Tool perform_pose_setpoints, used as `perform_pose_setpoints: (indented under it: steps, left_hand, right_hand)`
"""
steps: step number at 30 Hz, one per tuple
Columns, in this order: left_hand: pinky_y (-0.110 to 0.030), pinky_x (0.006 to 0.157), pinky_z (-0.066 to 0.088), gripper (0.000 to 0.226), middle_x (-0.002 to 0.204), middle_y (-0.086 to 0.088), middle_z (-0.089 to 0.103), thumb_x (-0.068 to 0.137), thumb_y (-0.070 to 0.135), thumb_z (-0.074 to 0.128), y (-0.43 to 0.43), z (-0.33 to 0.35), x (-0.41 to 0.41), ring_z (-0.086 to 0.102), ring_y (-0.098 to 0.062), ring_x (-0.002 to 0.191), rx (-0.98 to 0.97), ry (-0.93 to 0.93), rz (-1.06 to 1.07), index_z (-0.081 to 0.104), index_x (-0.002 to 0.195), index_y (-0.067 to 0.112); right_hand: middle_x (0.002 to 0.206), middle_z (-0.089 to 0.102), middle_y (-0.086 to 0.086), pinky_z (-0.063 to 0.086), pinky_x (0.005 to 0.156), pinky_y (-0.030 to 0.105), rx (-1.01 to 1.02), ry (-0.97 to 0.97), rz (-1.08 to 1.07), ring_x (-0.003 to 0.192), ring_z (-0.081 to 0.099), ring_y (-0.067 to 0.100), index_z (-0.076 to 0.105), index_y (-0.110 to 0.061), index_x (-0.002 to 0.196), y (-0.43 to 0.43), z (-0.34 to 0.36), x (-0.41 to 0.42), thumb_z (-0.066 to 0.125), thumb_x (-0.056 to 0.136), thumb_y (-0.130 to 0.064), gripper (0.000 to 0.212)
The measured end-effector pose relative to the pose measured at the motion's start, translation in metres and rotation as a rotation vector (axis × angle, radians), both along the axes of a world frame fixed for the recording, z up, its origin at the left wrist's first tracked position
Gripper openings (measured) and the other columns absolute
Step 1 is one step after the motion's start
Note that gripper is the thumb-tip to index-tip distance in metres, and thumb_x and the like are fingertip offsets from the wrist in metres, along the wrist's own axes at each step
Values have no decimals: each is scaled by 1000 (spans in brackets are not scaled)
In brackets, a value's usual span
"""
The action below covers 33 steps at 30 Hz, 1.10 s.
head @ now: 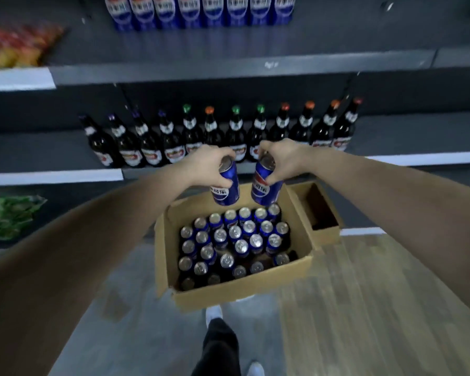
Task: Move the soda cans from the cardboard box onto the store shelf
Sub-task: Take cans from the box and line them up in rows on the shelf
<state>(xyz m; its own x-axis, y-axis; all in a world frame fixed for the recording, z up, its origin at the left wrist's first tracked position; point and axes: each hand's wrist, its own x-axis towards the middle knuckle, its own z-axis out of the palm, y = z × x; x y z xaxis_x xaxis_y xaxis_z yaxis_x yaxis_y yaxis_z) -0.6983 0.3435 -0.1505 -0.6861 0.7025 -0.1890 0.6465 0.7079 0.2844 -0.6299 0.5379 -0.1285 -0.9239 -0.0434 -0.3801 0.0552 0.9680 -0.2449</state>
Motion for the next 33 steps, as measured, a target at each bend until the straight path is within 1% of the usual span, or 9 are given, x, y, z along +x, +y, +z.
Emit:
perform_pose_setpoints:
  steps: [7,12,14,16,19,21,24,29,33]
  left_hand:
    - [-26,89,44,57,114,-2,65,70,29,77,37,104,-56,58,-21,103,83,167,-90,57,124,22]
    - [-33,88,50,57,117,4,61,73,38,75,53,176,-119,56,-15,100,102,216,-125,55,124,25]
    - [-28,82,49,55,112,6,62,73,39,75,58,200,-144,56,-12,95,139,251,-117,56,122,25]
    - [-28,81,50,55,108,6,61,72,40,75,64,216,-166,57,-13,93,164,275,-93,57,121,24]
    - [-32,84,53,55,107,6,63,71,39,74,74,228,-196,60,-13,93,192,276,-50,58,121,25]
    - [-33,83,54,53,103,8,62,70,39,73,81,228,-212,60,-13,92,187,248,-24,57,119,26]
    - [-37,83,56,53,103,8,63,69,40,70,91,221,-235,62,-14,92,161,207,0,57,118,26]
    - [-38,86,54,73,117,3,60,70,45,64,110,202,-265,59,-18,103,121,173,22,43,138,32]
    - [-37,87,53,67,119,3,60,73,45,68,125,187,-281,59,-19,106,139,173,52,47,135,29]
  right_hand:
    - [114,57,0,52,85,35,53,134,21,100,55,20,46,-20,126,21,99,-35,78,71,-30,65]
    - [112,50,-2,42,74,28,97,185,7,96,49,15,43,-19,129,42,173,-83,76,76,-21,62]
    - [113,52,-2,43,72,29,81,231,-33,95,51,16,43,-22,127,50,195,-104,76,75,-19,61]
    - [116,54,-1,49,74,31,59,269,-71,98,54,17,43,-26,125,56,210,-128,77,74,-19,61]
    - [116,56,2,55,78,34,62,301,-108,100,58,20,41,-28,126,59,223,-162,76,73,-19,64]
    - [112,55,0,55,76,33,65,298,-107,97,58,19,42,-28,124,60,223,-177,76,72,-19,63]
    - [103,50,-4,46,67,28,78,276,-82,90,54,15,42,-26,126,63,222,-201,75,74,-17,63]
    - [107,48,-4,41,62,22,101,226,-35,93,50,15,41,-25,129,79,216,-240,73,77,-14,62]
    - [105,46,-4,39,55,19,144,142,28,89,49,16,43,-24,126,93,214,-260,68,79,-6,56]
